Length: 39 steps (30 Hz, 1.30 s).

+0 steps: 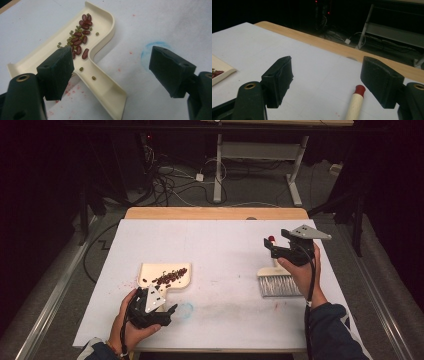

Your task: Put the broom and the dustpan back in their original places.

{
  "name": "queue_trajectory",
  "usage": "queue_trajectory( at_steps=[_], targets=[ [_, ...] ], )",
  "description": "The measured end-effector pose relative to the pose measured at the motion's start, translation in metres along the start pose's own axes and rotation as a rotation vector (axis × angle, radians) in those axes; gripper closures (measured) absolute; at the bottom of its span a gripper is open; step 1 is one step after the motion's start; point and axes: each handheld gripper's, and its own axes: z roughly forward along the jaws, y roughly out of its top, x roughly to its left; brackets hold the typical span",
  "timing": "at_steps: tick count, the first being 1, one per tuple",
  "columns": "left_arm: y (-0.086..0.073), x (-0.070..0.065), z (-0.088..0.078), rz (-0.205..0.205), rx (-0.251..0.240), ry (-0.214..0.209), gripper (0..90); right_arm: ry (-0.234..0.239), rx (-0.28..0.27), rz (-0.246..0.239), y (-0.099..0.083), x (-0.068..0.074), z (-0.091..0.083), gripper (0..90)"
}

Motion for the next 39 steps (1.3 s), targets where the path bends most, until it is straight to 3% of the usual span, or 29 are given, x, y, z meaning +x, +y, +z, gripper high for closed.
queue_trajectory(
  at_steps=[3,6,11,24,39],
  targets=[
    [0.000,0.000,0.000,-0.001,-0.004,0.000,19.5,0.010,-0.002,-0.028,0.002,0.004,-0.006,23.6],
    [0.000,0.000,-0.001,-0.002,-0.004,0.001,19.4,0.044,-0.026,-0.024,0.004,0.005,-0.012,21.8],
    [0.001,-0.001,-0.001,0.000,-0.012,-0.001,19.4,0.051,-0.050,-0.039,0.008,0.011,-0.020,21.5],
    [0.001,-0.001,-0.001,-0.002,-0.011,-0.001,19.5,0.038,-0.053,-0.126,0.011,0.026,-0.039,22.4],
    [0.001,-0.001,-0.001,-0.001,-0.013,-0.011,19.4,0.035,-0.055,-0.175,0.004,0.034,-0.059,22.9]
  ],
)
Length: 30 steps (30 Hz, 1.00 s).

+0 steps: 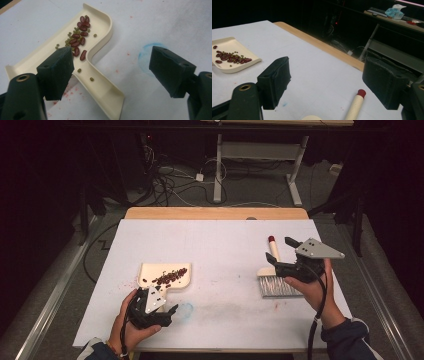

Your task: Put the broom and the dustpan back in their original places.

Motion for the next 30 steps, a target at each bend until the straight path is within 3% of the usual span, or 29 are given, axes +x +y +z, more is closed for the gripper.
queue_trajectory(
  at_steps=[25,30],
  targets=[
    [0.001,-0.003,-0.001,0.015,0.001,-0.003,19.5,0.026,0.011,-0.050,-0.013,0.014,-0.025,22.8],
    [0.001,-0.003,-0.001,0.014,-0.005,0.000,19.4,0.051,0.015,-0.050,-0.022,0.014,-0.028,22.4]
  ],
)
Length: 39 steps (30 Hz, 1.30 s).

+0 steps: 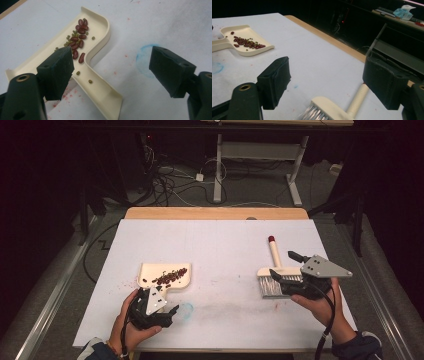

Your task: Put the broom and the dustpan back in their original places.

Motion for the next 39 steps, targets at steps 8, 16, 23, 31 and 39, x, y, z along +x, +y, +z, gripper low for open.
queue_trajectory(
  at_steps=[8,16,23,31,39],
  targets=[
    [0.000,0.000,0.000,0.002,-0.002,-0.001,19.4,0.006,0.001,-0.019,-0.017,0.003,-0.004,22.4],
    [0.000,-0.001,0.000,0.005,-0.004,-0.003,19.4,0.052,-0.003,-0.030,-0.035,0.007,-0.007,22.0],
    [0.001,-0.001,0.000,0.010,-0.008,-0.010,19.4,0.034,0.031,-0.036,-0.049,0.012,-0.010,21.6],
    [0.001,-0.002,0.000,0.010,-0.013,-0.013,19.5,0.022,0.045,-0.034,-0.063,0.012,-0.017,21.5],
    [0.002,-0.001,0.001,0.008,-0.019,-0.020,19.4,0.025,0.094,-0.043,-0.084,0.018,-0.019,21.3]
  ],
)
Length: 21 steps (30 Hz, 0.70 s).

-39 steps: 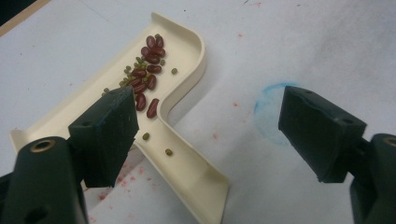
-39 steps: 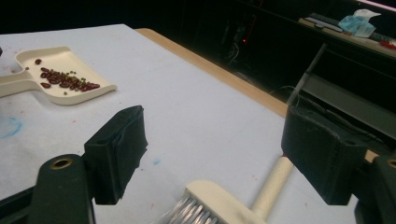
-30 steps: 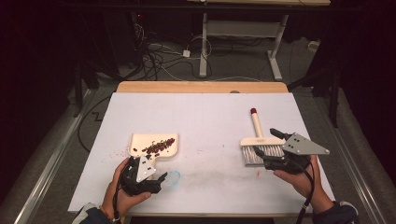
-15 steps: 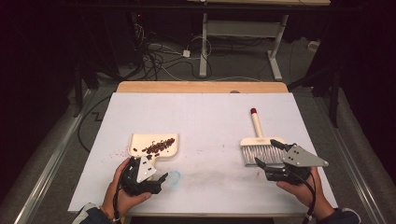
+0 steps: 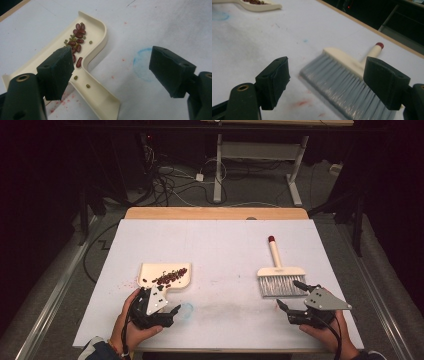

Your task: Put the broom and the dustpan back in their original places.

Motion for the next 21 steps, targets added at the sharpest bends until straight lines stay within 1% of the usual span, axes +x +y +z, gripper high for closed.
queue_trajectory(
  at_steps=[2,4,5,9,12,14,16,18,21],
  targets=[
    [0.000,0.001,0.000,-0.004,-0.003,-0.001,19.4,0.011,0.004,0.015,-0.005,0.000,-0.001,21.4],
    [0.000,0.002,0.000,-0.009,-0.006,-0.002,19.5,0.001,0.007,0.036,-0.009,0.002,-0.002,21.5],
    [0.000,0.002,0.000,-0.011,-0.007,-0.002,19.5,0.011,0.009,0.042,-0.011,0.003,-0.003,21.5],
    [0.000,0.002,0.000,-0.007,-0.007,-0.002,19.5,0.010,0.020,0.016,-0.015,0.008,-0.004,21.5],
    [0.000,0.000,0.000,0.000,-0.003,-0.001,19.4,0.010,0.005,0.027,-0.014,0.008,-0.006,21.5],
    [0.000,-0.001,-0.001,0.005,-0.002,-0.002,19.5,0.009,0.007,0.024,-0.013,0.008,-0.007,21.5],
    [0.000,-0.002,-0.003,0.013,-0.007,0.003,19.4,0.006,0.000,0.016,-0.013,0.009,-0.008,21.5],
    [0.001,-0.003,-0.005,0.017,-0.017,0.010,19.5,0.010,-0.005,0.025,-0.012,0.009,-0.009,21.5],
    [-0.001,-0.004,-0.006,0.022,-0.004,0.016,19.4,0.005,-0.017,0.021,-0.009,0.009,-0.010,21.5]
  ],
)
